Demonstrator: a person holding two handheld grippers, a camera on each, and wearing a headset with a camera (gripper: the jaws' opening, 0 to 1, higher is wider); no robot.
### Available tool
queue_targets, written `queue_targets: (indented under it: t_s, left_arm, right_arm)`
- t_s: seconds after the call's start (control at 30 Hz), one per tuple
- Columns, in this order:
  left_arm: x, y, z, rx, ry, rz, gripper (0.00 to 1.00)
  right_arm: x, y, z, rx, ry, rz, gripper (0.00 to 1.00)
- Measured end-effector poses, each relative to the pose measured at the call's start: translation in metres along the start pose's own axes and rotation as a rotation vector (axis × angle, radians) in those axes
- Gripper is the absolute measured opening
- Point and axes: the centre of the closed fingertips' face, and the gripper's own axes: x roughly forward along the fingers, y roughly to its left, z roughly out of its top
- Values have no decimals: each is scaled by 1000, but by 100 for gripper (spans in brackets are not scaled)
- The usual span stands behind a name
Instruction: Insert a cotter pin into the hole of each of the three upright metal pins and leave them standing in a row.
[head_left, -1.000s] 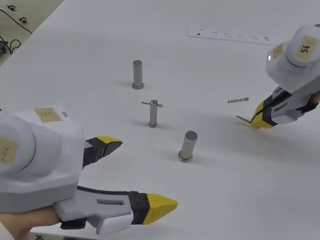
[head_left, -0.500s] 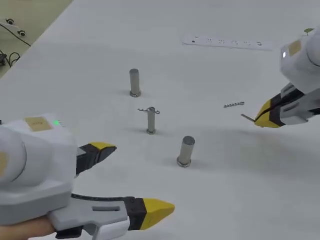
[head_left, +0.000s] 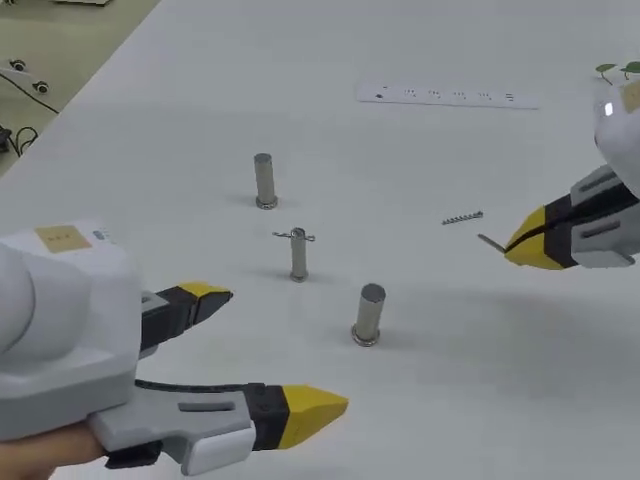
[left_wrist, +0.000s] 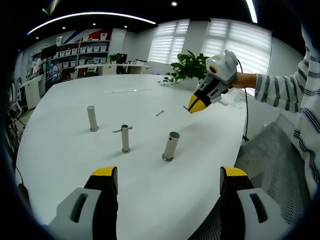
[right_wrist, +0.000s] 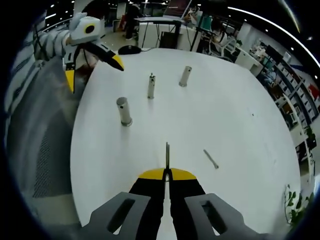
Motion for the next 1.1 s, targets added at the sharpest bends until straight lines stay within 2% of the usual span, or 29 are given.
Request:
queue_targets:
  t_s: [0.03, 0.17, 0.37, 0.47, 0.83, 1.1]
  left_arm:
    - [0, -1, 1, 0, -2, -2, 83]
    - [1, -4, 6, -10, -13, -18, 82]
    - [6, -8, 12, -10, -17, -40, 79]
    - [9, -11, 18, -11, -26, -57, 77]
    - [23, -27, 40, -38, -46, -129, 63]
    - [36, -45, 57, -85, -59, -205, 50]
  right_arm:
    - [-2, 1, 0, -1, -2, -8, 2]
    - [-9, 9, 7, 8, -68, -46, 2]
    - [-16, 23, 12, 12, -108, -61, 2]
    - [-17, 23, 13, 16, -126, -77, 2]
    - [-23, 38, 19, 14, -159, -143, 2]
    - [-23, 50, 29, -76, -148, -177, 2]
